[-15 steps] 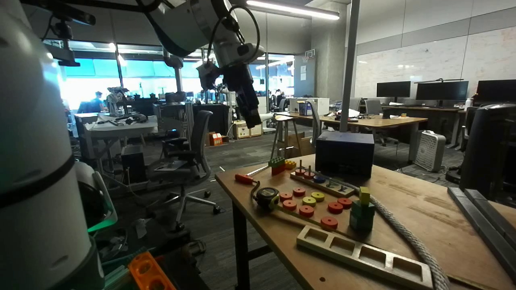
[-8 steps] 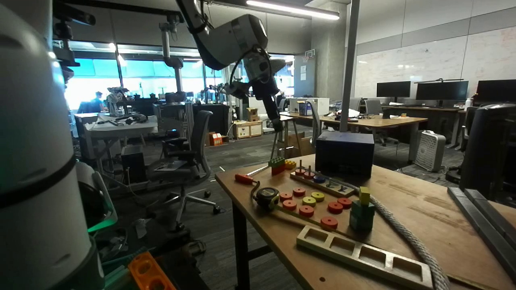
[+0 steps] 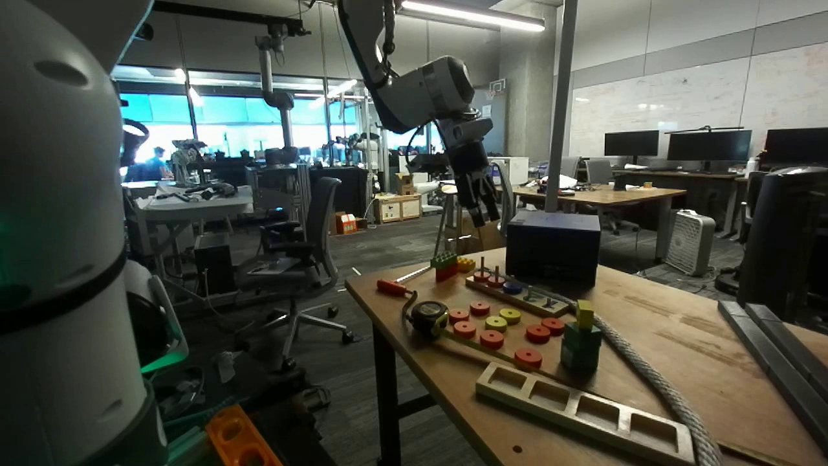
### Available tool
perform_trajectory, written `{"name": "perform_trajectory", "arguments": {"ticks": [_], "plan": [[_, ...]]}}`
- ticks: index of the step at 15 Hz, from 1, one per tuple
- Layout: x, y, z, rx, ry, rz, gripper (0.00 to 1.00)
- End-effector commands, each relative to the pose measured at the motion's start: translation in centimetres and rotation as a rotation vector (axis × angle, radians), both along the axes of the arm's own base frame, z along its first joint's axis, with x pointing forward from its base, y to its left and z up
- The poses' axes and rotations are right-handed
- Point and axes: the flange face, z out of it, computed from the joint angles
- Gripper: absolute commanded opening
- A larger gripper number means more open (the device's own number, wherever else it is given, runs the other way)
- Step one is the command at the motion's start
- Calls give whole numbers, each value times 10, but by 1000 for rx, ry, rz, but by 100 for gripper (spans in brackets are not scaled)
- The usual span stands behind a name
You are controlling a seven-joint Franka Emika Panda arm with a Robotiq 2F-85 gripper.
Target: Pick up the blue object from the wooden object and put it on the table
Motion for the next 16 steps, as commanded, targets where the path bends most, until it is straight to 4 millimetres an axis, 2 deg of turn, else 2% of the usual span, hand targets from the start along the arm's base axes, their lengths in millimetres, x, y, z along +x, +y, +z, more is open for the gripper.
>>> {"name": "perform_trajectory", "arguments": {"ticks": [1,4,7,16], "plan": [[36,-14,-4,25,-31,-187,100],[47,-35,-10,89,-46,-332,100],[52,-47,-16,123,-54,-425,100],[47,-84,-59,249,34,-591,100]]}}
